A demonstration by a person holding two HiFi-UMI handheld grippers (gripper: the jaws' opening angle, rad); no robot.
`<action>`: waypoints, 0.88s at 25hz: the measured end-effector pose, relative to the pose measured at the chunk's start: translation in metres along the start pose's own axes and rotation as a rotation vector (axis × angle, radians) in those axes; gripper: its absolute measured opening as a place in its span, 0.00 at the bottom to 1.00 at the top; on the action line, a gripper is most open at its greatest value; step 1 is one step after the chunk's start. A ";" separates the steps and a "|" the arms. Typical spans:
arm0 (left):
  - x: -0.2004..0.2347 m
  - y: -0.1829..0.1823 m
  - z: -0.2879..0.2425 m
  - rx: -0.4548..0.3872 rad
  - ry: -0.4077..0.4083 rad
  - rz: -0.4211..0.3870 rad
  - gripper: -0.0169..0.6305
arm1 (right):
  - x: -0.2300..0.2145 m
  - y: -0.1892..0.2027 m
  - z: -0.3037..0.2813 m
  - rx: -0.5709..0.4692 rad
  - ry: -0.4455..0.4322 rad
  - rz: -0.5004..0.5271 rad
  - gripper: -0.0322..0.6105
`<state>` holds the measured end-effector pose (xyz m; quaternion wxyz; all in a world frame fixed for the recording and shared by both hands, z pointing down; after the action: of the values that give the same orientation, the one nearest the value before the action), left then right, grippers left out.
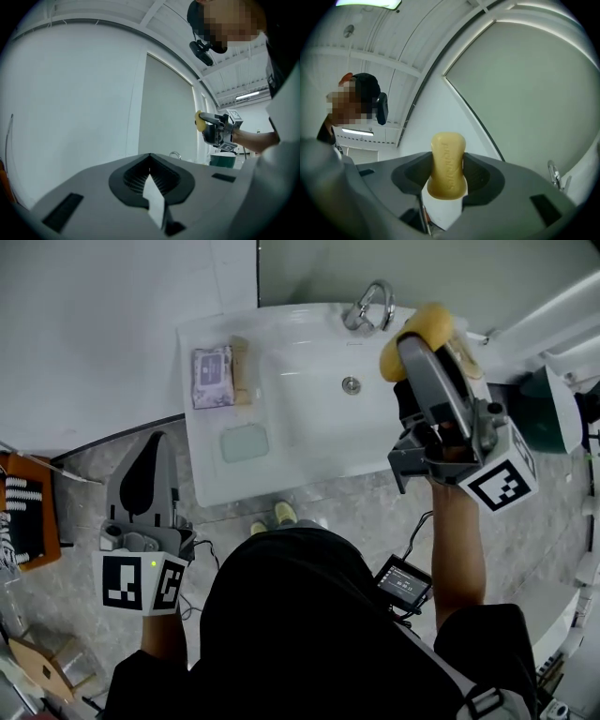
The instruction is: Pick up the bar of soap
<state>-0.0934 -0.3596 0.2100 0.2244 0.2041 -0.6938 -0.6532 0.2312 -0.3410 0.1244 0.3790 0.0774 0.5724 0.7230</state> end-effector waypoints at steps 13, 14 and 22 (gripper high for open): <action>-0.020 -0.017 -0.013 -0.026 0.049 -0.008 0.04 | 0.019 -0.039 0.057 -0.050 0.108 0.193 0.38; -0.022 -0.017 -0.015 -0.028 0.056 -0.008 0.04 | 0.018 -0.038 0.059 -0.051 0.112 0.196 0.37; -0.038 -0.018 -0.022 -0.025 0.083 -0.024 0.04 | 0.008 -0.036 0.072 -0.059 0.131 0.186 0.37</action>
<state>-0.0501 -0.3570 0.1915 0.2477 0.2366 -0.6731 -0.6555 0.2813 -0.2781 0.1134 0.2741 0.0716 0.5647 0.7752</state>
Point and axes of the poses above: the fingertips, and each gripper's own axes: z backward along the fingers, x to its left, y out of its underside, the point moved 6 cm from there along z, backward along the fingers, and after that the axes turned 3 degrees about -y, right-handed, at the moved point
